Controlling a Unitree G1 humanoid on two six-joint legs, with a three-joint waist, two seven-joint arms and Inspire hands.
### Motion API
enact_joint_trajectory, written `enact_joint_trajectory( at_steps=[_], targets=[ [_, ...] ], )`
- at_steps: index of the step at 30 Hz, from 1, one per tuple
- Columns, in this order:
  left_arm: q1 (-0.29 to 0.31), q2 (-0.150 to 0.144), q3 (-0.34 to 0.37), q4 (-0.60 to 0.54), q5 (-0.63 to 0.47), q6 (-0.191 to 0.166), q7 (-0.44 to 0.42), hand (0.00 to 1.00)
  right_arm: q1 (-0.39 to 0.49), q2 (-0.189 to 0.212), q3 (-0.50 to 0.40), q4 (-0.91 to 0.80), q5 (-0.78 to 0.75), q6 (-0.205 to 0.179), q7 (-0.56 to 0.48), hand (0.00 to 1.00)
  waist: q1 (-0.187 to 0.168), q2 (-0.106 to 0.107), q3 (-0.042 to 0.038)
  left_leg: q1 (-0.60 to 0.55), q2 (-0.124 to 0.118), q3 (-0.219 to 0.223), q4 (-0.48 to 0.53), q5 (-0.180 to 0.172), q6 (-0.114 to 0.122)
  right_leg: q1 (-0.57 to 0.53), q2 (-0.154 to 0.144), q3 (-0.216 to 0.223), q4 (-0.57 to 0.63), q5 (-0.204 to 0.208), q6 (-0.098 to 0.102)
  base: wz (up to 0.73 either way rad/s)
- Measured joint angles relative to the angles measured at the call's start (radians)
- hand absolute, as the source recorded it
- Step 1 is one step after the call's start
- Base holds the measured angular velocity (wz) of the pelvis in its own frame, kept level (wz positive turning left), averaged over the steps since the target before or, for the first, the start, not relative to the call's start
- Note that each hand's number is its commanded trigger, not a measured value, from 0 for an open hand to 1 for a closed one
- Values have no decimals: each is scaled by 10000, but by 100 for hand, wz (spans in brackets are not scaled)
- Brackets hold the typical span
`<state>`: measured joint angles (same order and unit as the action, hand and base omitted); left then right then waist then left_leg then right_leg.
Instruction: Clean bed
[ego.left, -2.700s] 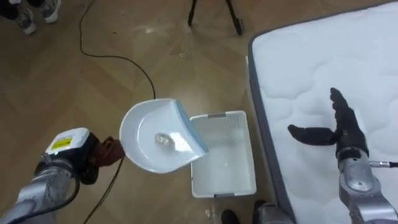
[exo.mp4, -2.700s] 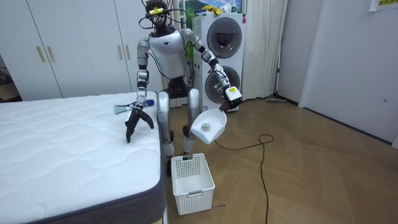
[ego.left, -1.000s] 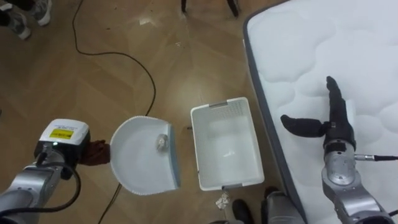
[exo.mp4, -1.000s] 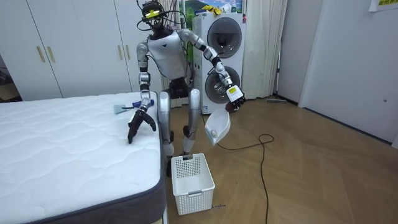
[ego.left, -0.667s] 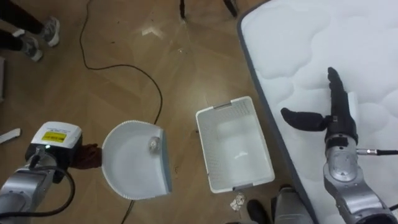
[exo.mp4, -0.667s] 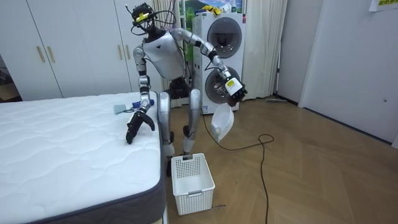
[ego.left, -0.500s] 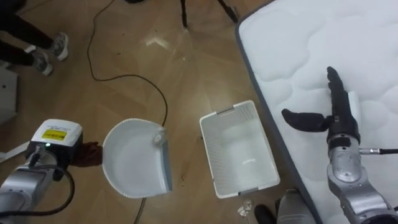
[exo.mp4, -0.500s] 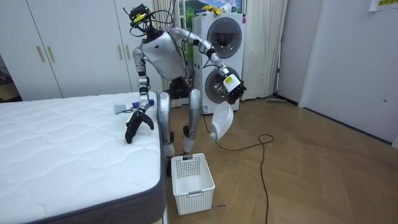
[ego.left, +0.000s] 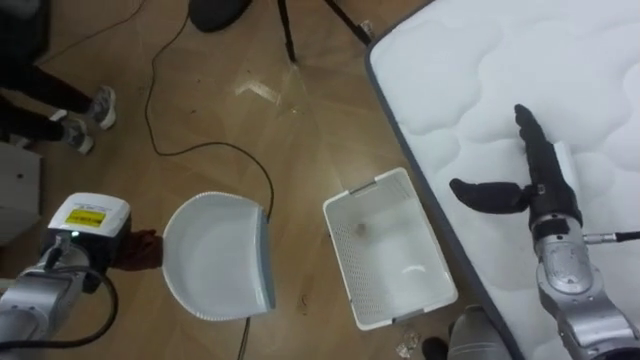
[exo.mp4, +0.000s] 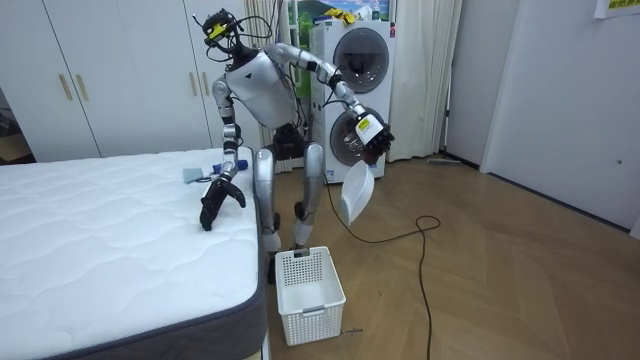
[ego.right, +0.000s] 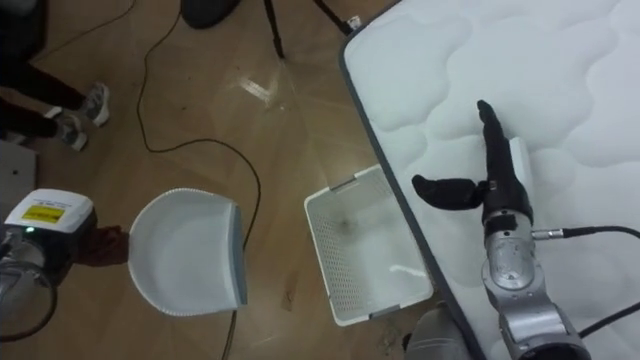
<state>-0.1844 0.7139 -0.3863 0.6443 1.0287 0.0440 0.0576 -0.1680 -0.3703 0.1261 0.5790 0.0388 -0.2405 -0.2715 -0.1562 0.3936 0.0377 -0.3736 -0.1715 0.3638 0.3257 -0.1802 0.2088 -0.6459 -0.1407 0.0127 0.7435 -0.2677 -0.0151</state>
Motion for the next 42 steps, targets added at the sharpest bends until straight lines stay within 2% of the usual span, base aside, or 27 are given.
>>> enact_joint_trajectory(
  at_steps=[3,5,7,9,13,14,17,22,23,25,26,27,28,29,30,32,35,38,42],
  targets=[
    [-30,132,0,-122,-65,-8,12,100,27,-165,-20,-69,12,-36,57,0,-71,236,9,13,-3,40,32,-43,-13,5,-1,24,41,-46,3,-2],
    [-122,237,0,-237,-74,-7,47,100,53,-270,-34,-73,9,-246,61,0,-74,393,33,49,-27,111,-4,-43,-12,-15,-13,75,88,-102,0,-7],
    [-154,322,0,-381,-157,-7,143,100,68,-262,-20,-67,18,-295,97,0,-111,362,59,153,-90,158,-44,-49,-24,-5,-46,155,218,-213,-32,-4],
    [-154,322,-2,-379,-399,-8,429,100,32,-236,-10,-66,46,-302,155,0,-292,313,102,214,-182,149,-70,-55,-33,-31,-140,180,393,-357,-57,5],
    [-133,321,-1,-602,-546,-18,512,100,73,-217,-44,-43,117,-313,357,0,-375,249,145,279,-175,169,-70,-73,-67,-15,-96,224,389,-348,-35,-3],
    [-98,318,-2,-691,-546,-42,589,100,75,-220,-45,-41,201,-299,392,0,-361,179,170,358,-175,232,-97,-78,-76,15,-58,294,391,-348,-35,-14],
    [-40,312,-1,-751,-558,-85,712,100,206,-229,-15,-55,273,-272,535,0,-375,-26,159,449,-164,236,-128,-87,-92,110,-1,341,353,-348,-34,-6],
    [92,9,0,-1019,-984,-142,850,100,522,-227,-64,10,322,-240,648,0,-347,-354,129,887,-137,158,-92,-252,-139,520,58,384,320,-496,0,-2],
    [252,-30,106,-1315,-1075,-233,887,100,605,-168,-128,99,313,-220,681,0,-325,-491,104,998,-120,159,-96,-287,-150,635,87,393,291,-513,5,-14],
    [615,-342,458,-1767,-1061,-330,918,100,757,-127,-143,256,343,-192,745,0,-143,-637,48,1193,-10,157,-75,-360,-224,875,308,547,99,-503,21,-35],
    [787,-462,520,-1948,-1138,-454,959,100,867,-103,-92,371,346,-183,774,0,96,-779,-42,1257,41,-101,22,-402,-296,994,501,745,-61,-429,17,-67],
    [970,-524,525,-2101,-1205,-520,981,100,983,-85,5,395,347,-133,789,0,279,-930,-75,1309,39,-732,182,-425,-341,1161,709,970,-261,-313,5,-73],
    [1093,-551,541,-2192,-1223,-541,1001,100,1025,-66,60,408,346,-97,794,0,353,-986,-87,1324,37,-1098,301,-440,-378,1267,797,1051,-385,-235,-2,-86],
    [1283,-714,671,-2309,-1226,-609,1015,100,1157,35,72,417,375,-30,772,0,575,-1122,-101,1358,37,-1771,540,-484,-518,1469,988,1275,-614,-106,-27,-95],
    [1590,-862,872,-2565,-1250,-620,1090,100,1259,145,82,416,390,76,772,0,718,-1281,-121,1417,37,-2238,652,-525,-594,1658,1149,1482,-786,-9,-27,-90],
    [1789,-1129,1109,-2876,-1239,-703,1100,100,1452,309,57,417,390,228,774,0,687,-1448,-164,1604,78,-2478,599,-554,-629,1933,1283,1546,-1060,110,27,-42],
    [1777,-1240,1108,-3244,-1285,-875,1099,100,1667,549,18,414,455,481,783,0,474,-1780,-202,2099,212,-2368,95,-604,-547,2352,1430,1521,-1487,304,100,-16],
    [1801,-1307,1106,-3613,-1365,-1061,1078,100,1782,553,-183,384,577,568,773,0,431,-1910,-236,2441,361,-2195,-141,-625,-513,2744,1475,1325,-1938,565,139,-29],
    [2030,-1376,1151,-4474,-1680,-1308,1049,100,2046,623,-411,369,1232,597,643,0,497,-2171,-235,3030,427,-1589,-517,-687,-411,2958,1512,1164,-2068,675,155,-47]
  ],
)
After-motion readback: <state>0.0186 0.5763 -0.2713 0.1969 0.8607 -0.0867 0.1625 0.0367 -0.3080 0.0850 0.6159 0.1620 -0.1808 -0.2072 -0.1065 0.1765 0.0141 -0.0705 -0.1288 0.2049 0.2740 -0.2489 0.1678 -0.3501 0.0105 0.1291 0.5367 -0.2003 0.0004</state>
